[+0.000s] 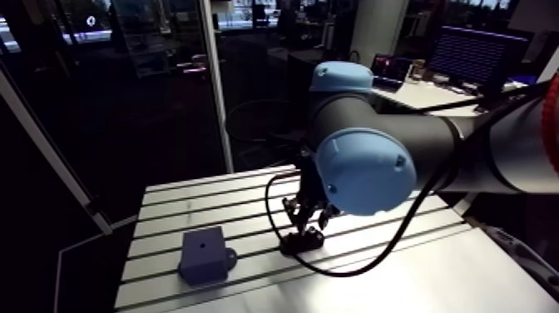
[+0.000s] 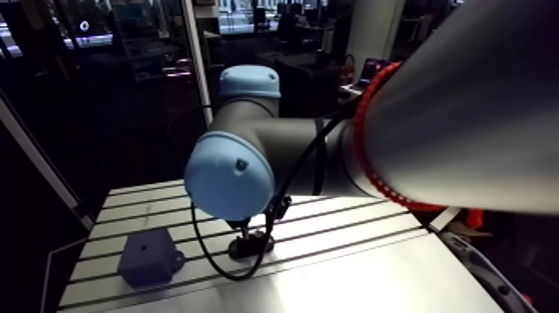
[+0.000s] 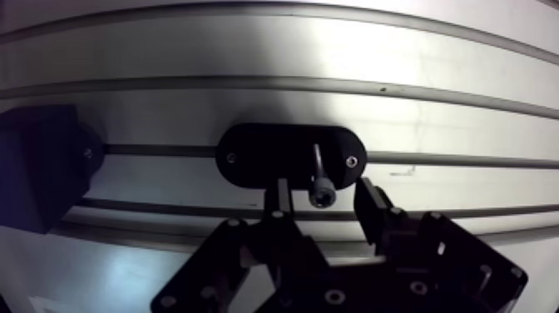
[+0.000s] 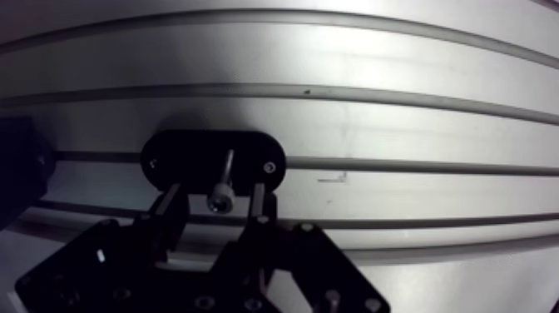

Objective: Pick up the M10 bolt and insert it into the hole until fully seated.

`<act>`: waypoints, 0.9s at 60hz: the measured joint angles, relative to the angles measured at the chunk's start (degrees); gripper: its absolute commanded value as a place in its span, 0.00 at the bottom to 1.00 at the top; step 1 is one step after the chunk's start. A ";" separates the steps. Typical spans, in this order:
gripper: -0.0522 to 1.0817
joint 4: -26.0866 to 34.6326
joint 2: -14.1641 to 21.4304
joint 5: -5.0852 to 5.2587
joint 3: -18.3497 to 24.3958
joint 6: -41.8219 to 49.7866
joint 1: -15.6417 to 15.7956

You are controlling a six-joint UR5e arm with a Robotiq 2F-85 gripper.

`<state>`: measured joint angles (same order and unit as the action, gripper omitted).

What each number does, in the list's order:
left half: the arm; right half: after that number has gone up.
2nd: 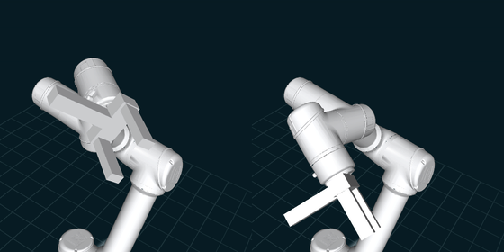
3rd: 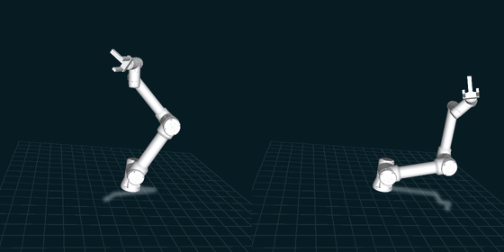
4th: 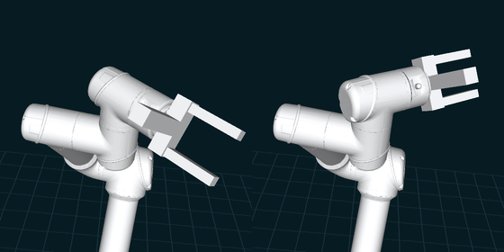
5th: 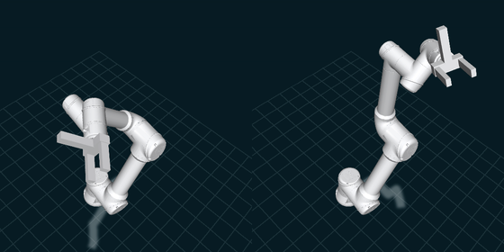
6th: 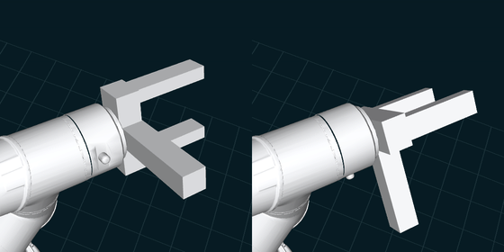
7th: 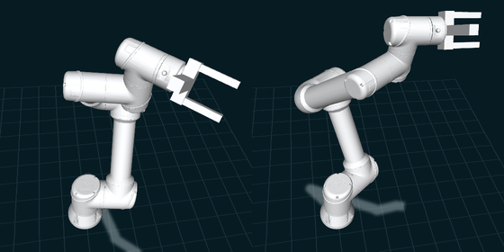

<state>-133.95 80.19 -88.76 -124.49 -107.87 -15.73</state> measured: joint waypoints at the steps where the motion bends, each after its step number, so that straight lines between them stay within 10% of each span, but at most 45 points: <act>1: 0.48 0.00 -0.01 0.00 0.00 0.00 0.00; 54: 0.56 -0.04 -1.04 0.04 0.51 -0.02 -0.09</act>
<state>-134.00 79.15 -88.73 -123.98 -107.89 -15.82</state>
